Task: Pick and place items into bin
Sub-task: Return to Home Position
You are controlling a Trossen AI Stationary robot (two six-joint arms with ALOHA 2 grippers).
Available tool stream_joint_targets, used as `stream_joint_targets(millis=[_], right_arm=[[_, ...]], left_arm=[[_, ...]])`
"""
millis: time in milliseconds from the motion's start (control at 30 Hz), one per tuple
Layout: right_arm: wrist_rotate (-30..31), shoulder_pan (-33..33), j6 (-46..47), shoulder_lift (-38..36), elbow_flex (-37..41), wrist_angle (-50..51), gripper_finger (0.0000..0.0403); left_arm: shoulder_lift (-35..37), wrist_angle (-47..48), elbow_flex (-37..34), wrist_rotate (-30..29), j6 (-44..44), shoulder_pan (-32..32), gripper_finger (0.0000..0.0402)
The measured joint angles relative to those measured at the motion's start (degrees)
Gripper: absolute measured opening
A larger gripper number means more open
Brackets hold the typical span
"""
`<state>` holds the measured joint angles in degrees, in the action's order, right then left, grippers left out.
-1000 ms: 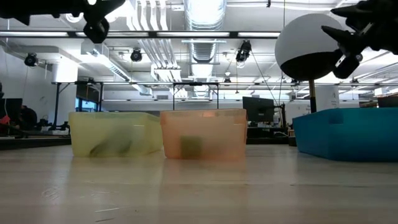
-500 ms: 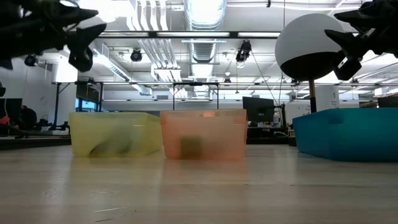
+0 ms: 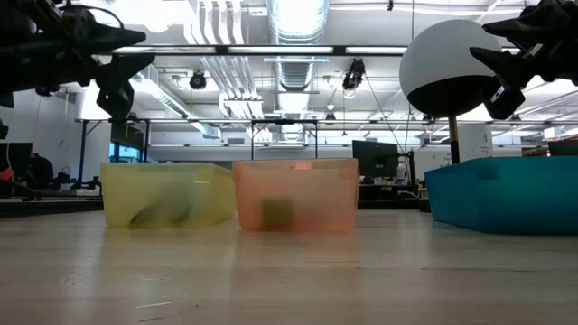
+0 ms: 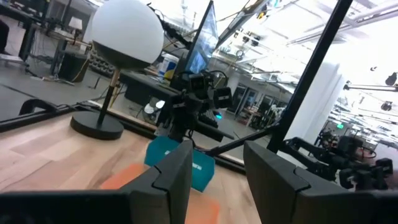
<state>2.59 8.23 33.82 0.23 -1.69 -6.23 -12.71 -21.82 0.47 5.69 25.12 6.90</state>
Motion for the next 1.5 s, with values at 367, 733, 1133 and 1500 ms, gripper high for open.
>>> stream_joint_targets(millis=[367, 733, 1133, 1500], right_arm=[[0.14, 0.0, 0.01, 0.48, 0.0, 0.05, 0.0121], [0.14, -0.01, 0.02, -0.24, 1.13, 2.93, 0.0121], [-0.02, 0.0, 0.02, -0.24, 1.14, 5.41, 0.0121], [-0.02, -1.33, 0.02, -0.24, 1.14, 5.43, 0.0121]], left_arm=[[3.59, 0.28, -0.04, 0.02, 0.0, -0.2, 0.0129], [11.15, -5.88, -0.13, 0.18, -0.04, -1.53, 0.0129], [11.15, -9.2, -0.18, 0.04, -0.04, -3.52, 0.0129], [10.81, -9.58, -0.2, 0.04, -0.04, -3.5, 0.0129]])
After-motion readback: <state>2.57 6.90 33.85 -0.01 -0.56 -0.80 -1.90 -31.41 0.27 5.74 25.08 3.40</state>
